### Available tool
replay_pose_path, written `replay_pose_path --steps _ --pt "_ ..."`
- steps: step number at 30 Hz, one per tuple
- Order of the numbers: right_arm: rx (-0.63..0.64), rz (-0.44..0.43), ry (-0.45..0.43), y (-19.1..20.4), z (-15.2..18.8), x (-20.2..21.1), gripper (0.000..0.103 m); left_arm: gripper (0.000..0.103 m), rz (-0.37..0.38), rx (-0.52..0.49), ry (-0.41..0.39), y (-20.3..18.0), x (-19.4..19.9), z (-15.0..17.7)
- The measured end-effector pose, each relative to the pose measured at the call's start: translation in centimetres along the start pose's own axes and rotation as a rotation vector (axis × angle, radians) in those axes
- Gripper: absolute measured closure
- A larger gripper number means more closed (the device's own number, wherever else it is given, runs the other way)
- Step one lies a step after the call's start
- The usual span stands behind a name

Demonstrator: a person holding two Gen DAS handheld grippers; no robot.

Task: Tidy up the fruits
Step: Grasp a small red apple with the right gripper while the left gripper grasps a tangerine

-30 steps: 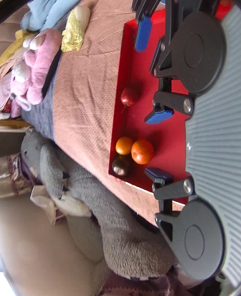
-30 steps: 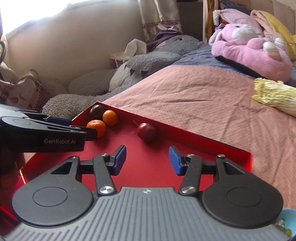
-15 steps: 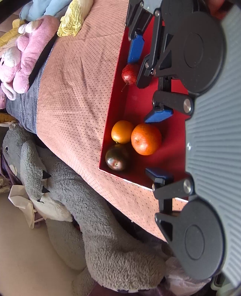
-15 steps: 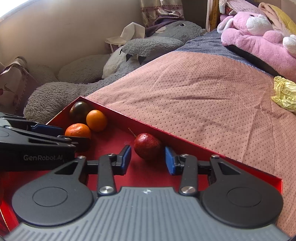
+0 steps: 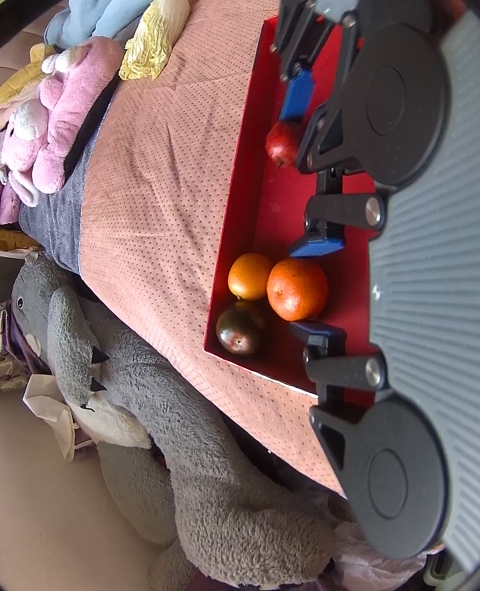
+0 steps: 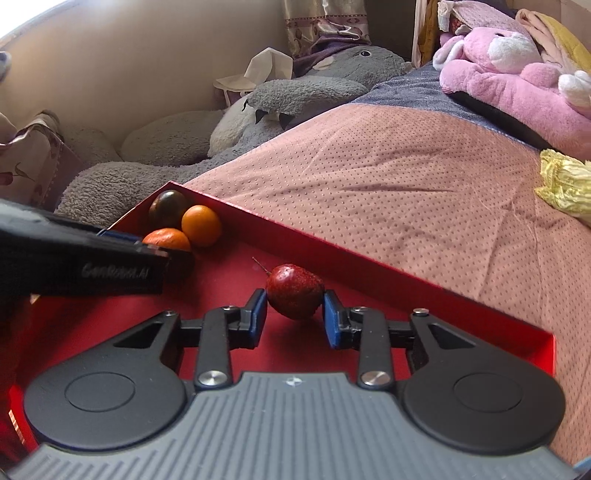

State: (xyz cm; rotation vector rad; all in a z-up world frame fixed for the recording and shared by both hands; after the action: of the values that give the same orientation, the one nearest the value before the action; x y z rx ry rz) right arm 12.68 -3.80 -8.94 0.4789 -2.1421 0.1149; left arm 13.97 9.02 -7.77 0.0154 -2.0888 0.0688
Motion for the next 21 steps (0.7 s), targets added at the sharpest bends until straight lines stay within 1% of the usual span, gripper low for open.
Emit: replay_pose_path --steps 4,7,9,12,14,16,21 --pt "-0.044 -0.014 -0.010 -0.8 2.3 2.5 0.065 0.063 0.005 0.014 -0.033 -1.2 1.1 0.4" --pt "-0.081 -0.021 -0.017 -1.5 4.3 4.4 0.065 0.063 -0.018 -0.034 -0.080 -2.8 2.2 1.1" --pt "-0.095 -0.020 -0.020 -1.8 5.7 5.6 0.065 0.063 -0.025 -0.045 -0.106 -3.4 2.8 1.6" --pt "-0.110 -0.023 -0.025 -2.2 7.5 7.3 0.065 0.063 -0.014 0.002 -0.105 -3.9 3.1 2.7" --pt "-0.114 -0.022 -0.030 -2.3 8.4 8.4 0.065 0.063 -0.029 -0.026 -0.097 -5.0 3.1 3.7" --pt "-0.112 -0.019 -0.036 -2.4 9.2 9.4 0.065 0.063 -0.029 -0.063 -0.106 -6.1 3.4 4.5" --pt "-0.108 0.002 -0.044 -2.8 10.8 11.6 0.065 0.063 -0.017 -0.074 -0.139 -7.5 4.6 6.0"
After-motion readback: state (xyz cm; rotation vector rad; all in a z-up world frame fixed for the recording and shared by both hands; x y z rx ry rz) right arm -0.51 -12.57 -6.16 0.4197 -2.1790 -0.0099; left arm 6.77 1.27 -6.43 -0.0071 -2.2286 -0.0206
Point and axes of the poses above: each gripper's, at about its wrist camera, not at the fingertips, and x roughly against the way its jaws point, y to its left, z to its underside, the point moved 3 cm from there along -x, roughly the way its jaws point, and after that the axes turned 6 degrees about y, right-handed, at the moved point
